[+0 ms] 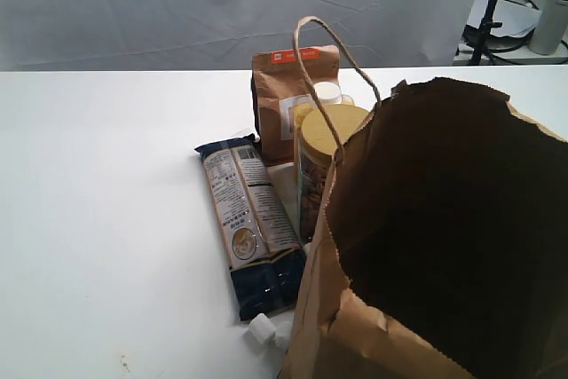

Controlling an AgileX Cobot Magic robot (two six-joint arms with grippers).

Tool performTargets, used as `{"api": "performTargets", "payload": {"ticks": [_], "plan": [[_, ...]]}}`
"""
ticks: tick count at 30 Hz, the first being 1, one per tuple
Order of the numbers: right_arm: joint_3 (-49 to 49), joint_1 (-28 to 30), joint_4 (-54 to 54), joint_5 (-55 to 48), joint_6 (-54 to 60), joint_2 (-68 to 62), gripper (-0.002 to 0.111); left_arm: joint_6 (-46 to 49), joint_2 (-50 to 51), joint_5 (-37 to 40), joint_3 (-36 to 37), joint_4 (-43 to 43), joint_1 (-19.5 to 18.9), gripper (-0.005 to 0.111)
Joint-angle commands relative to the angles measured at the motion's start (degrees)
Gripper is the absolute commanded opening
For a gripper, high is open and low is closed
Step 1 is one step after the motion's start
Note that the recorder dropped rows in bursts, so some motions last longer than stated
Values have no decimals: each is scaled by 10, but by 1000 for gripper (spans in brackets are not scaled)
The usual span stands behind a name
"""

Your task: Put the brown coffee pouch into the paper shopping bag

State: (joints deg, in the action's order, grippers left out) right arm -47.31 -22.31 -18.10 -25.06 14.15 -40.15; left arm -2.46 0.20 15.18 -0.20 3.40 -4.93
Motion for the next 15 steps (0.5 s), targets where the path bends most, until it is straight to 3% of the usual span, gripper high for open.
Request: {"api": "performTargets", "payload": {"ticks": [1, 15], "plan": [[-117, -42, -36, -105, 87, -130, 0, -1, -2, -3, 2, 3, -2, 0], [-435, -98, -35, -297, 199, -469, 0, -1, -2, -3, 2, 3, -2, 0]]}}
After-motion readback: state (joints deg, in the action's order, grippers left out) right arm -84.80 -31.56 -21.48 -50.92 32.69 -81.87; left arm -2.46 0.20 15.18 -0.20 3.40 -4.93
